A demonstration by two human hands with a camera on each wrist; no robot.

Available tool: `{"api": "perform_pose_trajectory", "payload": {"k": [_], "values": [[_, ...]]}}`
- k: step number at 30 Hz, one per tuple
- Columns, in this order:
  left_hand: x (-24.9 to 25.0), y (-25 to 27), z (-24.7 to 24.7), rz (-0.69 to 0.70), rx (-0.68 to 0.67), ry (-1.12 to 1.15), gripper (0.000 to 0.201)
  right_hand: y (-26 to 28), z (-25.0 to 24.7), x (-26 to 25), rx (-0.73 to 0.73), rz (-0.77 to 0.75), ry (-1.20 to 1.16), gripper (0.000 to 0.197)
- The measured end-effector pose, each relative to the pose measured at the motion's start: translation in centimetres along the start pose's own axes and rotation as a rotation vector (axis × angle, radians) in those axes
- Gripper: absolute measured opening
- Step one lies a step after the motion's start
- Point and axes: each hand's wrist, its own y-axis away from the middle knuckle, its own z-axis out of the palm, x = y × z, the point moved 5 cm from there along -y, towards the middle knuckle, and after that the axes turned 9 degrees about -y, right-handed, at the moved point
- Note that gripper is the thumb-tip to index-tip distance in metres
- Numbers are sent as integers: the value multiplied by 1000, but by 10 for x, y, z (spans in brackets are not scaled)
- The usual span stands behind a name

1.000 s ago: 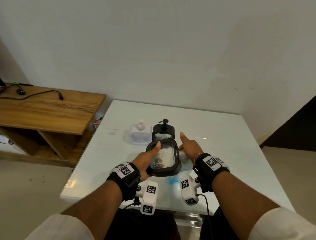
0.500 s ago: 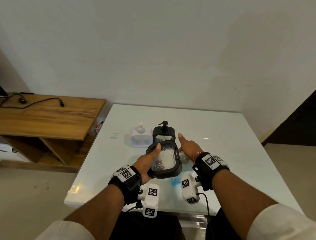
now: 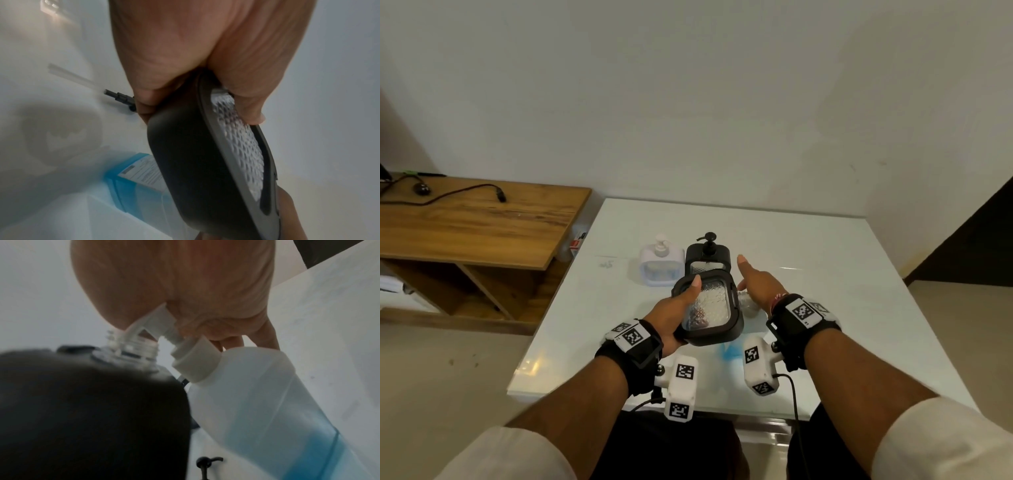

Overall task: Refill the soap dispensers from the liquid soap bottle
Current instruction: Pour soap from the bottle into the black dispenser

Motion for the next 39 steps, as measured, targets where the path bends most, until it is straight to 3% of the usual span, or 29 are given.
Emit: {"api": "perform_pose_trajectory", "payload": {"k": [5,11,15,18,23,39], "values": [[1,-2,-1,-1,5,-18,49,-5,5,6,1,46,106,80],[-1,2,4,5,-8,-1,47,4,2,0,-32,-2,40,82],[1,2,5,10,-22,-10,44,9,1,-4,-7,-19,54,70],[-1,1,3,-3,-11,-14,45,9,4,0,-22,21,143,77],[-2,0,2,7,-14,-1,46,6,-2,1,-41,3,20,85],[-1,2,-2,-6,-15,6,45,1,0,2,4,13,27,80]]}}
